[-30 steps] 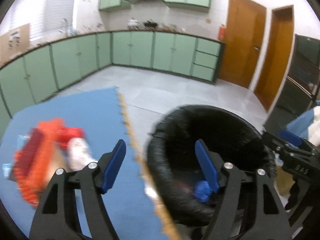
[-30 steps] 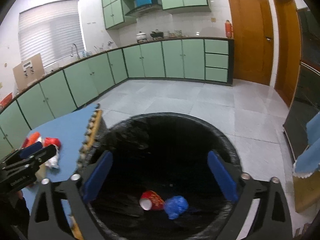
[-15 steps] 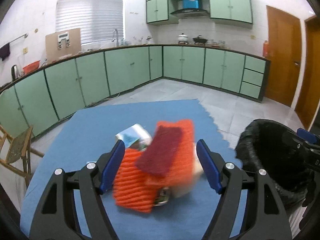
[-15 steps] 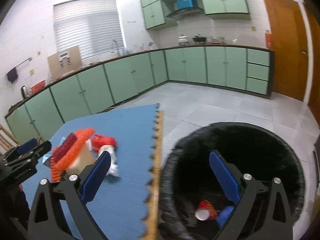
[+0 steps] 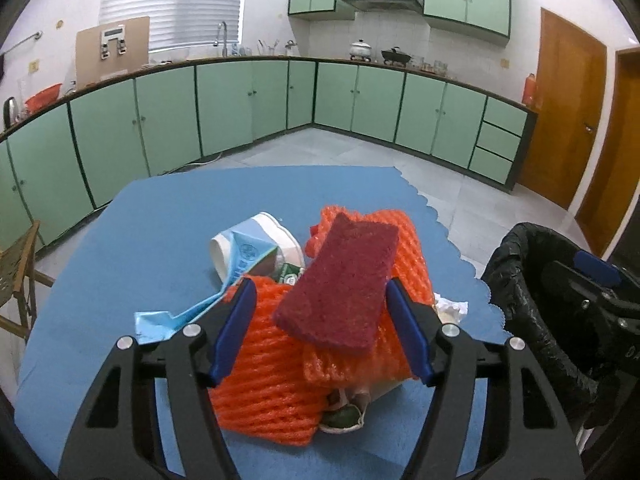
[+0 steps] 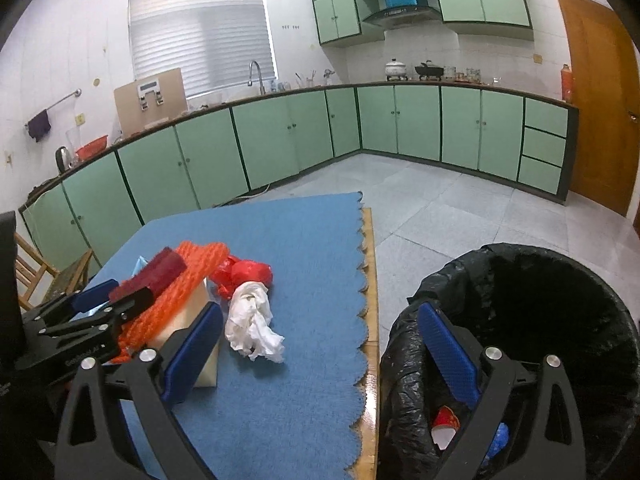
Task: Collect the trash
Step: 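Grasp the red scouring pad with the left tool while the right tool grasps an orange foam net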
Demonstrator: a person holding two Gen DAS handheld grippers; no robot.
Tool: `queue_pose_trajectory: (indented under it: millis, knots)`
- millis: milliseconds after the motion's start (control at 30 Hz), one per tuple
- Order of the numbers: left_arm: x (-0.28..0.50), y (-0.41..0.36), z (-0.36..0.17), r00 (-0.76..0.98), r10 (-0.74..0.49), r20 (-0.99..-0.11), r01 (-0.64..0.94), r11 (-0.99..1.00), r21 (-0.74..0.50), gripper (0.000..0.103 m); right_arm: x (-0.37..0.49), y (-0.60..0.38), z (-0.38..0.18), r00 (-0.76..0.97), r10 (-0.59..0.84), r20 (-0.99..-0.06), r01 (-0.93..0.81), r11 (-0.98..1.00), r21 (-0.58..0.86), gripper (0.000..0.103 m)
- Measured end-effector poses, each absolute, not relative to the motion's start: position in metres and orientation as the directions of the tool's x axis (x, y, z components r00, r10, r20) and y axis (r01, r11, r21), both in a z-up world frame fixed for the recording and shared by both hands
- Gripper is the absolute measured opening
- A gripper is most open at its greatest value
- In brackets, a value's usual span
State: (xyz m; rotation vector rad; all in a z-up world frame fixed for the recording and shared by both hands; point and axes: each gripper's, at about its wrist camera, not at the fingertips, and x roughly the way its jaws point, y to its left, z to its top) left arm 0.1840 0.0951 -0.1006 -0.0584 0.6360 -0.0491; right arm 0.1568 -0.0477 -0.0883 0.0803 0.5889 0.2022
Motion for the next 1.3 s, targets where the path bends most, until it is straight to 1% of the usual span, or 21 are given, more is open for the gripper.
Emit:
queue_pose_trajectory:
  millis: [67, 133, 200, 233, 467, 733, 933, 1067, 1233, 1300]
  knots:
    - [0.186, 0.094, -0.102, 0.801, -0.076, -0.594, 0.036, 0.996, -0.079, 0.068, 0.159, -0.045, -0.091, 0.806, 0.215, -0.551, -0.169, 0.977, 0.134, 0.095]
    - [0.189, 0.095, -0.102, 0.801, -0.09, -0.592, 0.043, 0.995, -0.092, 0.067, 0.162, -0.043, -0.092, 0.802, 0.217, -0.556, -0.174, 0.976, 0.131, 0.095]
    - [0.19, 0.094, -0.101, 0.8, -0.107, -0.591, 0.051, 0.993, -0.11, 0.06, 0.164, -0.04, -0.093, 0.799, 0.222, -0.56, -0.181, 0.975, 0.128, 0.095]
    - [0.19, 0.094, -0.102, 0.799, -0.115, -0.591, 0.056, 0.991, -0.118, 0.052, 0.164, -0.038, -0.093, 0.797, 0.225, -0.561, -0.186, 0.974, 0.127, 0.095]
    - [0.18, 0.097, -0.099, 0.81, -0.112, -0.576, 0.038, 0.99, -0.138, 0.051, 0.165, -0.028, -0.093, 0.79, 0.245, -0.562, -0.215, 0.969, 0.121, 0.095]
    - [0.161, 0.114, -0.074, 0.848, -0.087, -0.523, 0.001, 0.987, -0.162, 0.051, 0.167, -0.011, -0.082, 0.795, 0.275, -0.541, -0.25, 0.961, 0.121, 0.095]
    - [0.148, 0.129, -0.071, 0.86, -0.002, -0.51, -0.059, 0.993, -0.102, 0.051, 0.167, 0.013, -0.078, 0.79, 0.31, -0.529, -0.291, 0.949, 0.123, 0.095]
    - [0.142, 0.143, -0.074, 0.857, 0.039, -0.515, -0.1, 0.991, -0.09, 0.05, 0.168, 0.035, -0.08, 0.779, 0.333, -0.532, -0.319, 0.94, 0.122, 0.095]
    - [0.138, 0.16, -0.077, 0.851, 0.088, -0.518, -0.146, 0.987, -0.072, 0.05, 0.174, 0.055, -0.085, 0.765, 0.342, -0.546, -0.337, 0.935, 0.114, 0.091]
    - [0.136, 0.165, -0.077, 0.85, 0.099, -0.518, -0.158, 0.985, -0.071, 0.05, 0.176, 0.061, -0.086, 0.759, 0.346, -0.552, -0.345, 0.932, 0.111, 0.085]
